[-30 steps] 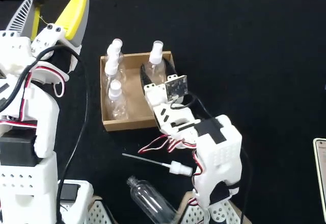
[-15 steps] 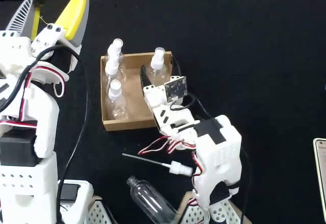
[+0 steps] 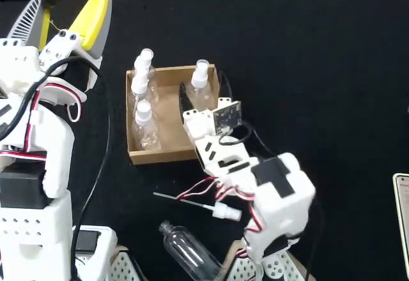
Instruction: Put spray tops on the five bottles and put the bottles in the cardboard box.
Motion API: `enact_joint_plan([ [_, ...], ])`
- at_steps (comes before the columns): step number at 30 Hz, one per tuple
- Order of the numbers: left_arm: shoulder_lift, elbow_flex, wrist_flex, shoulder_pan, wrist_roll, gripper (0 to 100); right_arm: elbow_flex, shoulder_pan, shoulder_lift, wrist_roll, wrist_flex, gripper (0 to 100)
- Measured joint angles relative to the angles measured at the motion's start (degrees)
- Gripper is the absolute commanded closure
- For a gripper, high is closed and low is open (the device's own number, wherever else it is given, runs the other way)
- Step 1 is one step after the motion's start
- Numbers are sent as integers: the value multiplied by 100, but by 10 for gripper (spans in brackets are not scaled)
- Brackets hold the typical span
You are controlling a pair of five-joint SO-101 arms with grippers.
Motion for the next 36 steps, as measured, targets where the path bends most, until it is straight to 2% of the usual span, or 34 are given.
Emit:
enact_joint_plan([
  [8,0,0,0,0,0,726,615,0,-1635,-281,1662,681],
  [16,0,0,0,0,0,726,905,9,-3859,-290,4440,684],
  [18,0,0,0,0,0,726,905,9,-4404,-290,5275,728],
  [20,0,0,0,26,0,726,914,9,-4905,-290,6136,832],
  [22,0,0,0,26,0,726,905,0,-5319,-290,6954,982],
  [23,0,0,0,26,0,726,905,9,-5486,-290,7305,988],
  [25,0,0,0,26,0,726,835,123,-5714,-290,7868,942],
  [28,0,0,0,26,0,726,633,431,-5811,-290,8457,991],
  [36,0,0,0,44,0,726,-492,457,-5222,-290,9688,989],
])
